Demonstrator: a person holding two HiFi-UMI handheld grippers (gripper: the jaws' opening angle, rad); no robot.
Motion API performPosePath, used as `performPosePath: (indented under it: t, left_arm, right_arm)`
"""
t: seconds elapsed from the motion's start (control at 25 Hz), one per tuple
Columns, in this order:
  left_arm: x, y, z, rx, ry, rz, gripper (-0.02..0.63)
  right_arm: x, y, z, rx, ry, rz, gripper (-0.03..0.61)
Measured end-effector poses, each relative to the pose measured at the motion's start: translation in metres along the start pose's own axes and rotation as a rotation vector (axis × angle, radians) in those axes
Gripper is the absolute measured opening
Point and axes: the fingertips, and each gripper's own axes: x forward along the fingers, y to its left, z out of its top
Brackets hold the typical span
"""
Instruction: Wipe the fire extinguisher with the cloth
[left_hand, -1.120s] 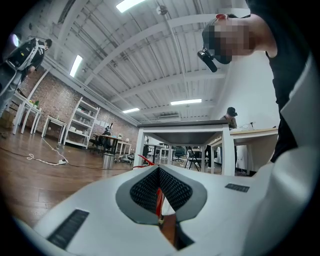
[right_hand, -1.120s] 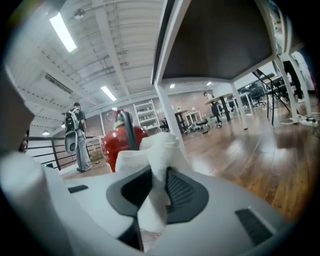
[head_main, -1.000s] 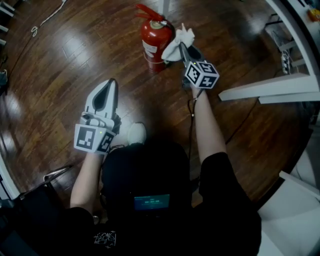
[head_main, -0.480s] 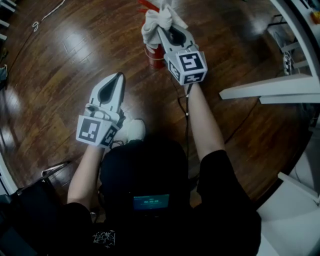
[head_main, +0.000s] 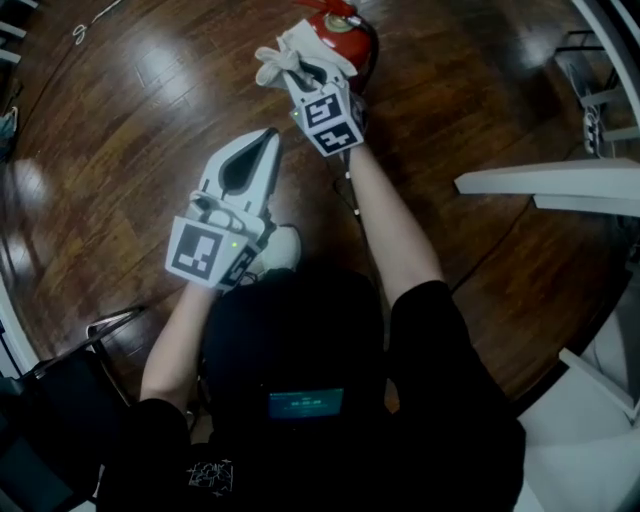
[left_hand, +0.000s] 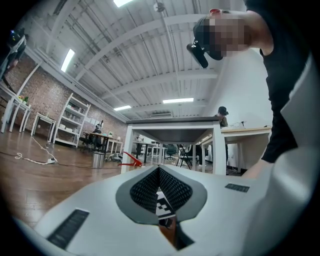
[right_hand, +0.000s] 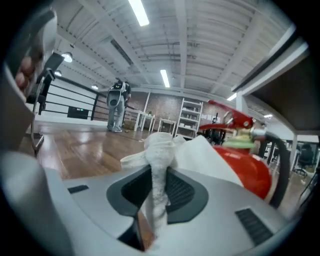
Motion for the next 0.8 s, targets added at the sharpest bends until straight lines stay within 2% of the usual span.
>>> performPosePath:
  t: [0.12,0.24,0.32,0.4,0.52,0.64,0.8]
  left_arm:
    - [-0.003,0.002,0.001,0.008,0.007,0.014,0.002]
    - [-0.003,0.002,0.001,0.017,0.008,0.021,0.003]
    - [-0.005,0.003,0.000,0.041,0.004,0.021,0.002]
    - [-0.008,0.003,0.000,0.029,-0.004,0.009,0.002]
    - [-0.007,0.002,0.001,-0.001,-0.017,0.002,0.002]
    - [-0.002,0.003,-0.001,0.000,-0.001,0.025,0.002]
    - [0.002,0.003,-0.003,0.028,0.003,0.035,0.003]
  right_arm:
    - [0.021,0.013,-0.043,-0.039,0.143,0.004,0.092]
    - [0.029,0.016,-0.091,0.025,0.289,-0.011,0.092]
    - [0.028,0.014,-0.099,0.048,0.304,-0.027,0.092]
    - [0.027,0.015,-0.095,0.056,0.286,-0.016,0.092]
    - [0.019,0.013,-0.069,0.098,0.191,0.013,0.094]
    - [-0.005,-0.002,-0.012,0.137,0.015,0.005,0.095]
    - [-0.057,-0.035,0.063,0.150,-0.208,-0.050,0.095]
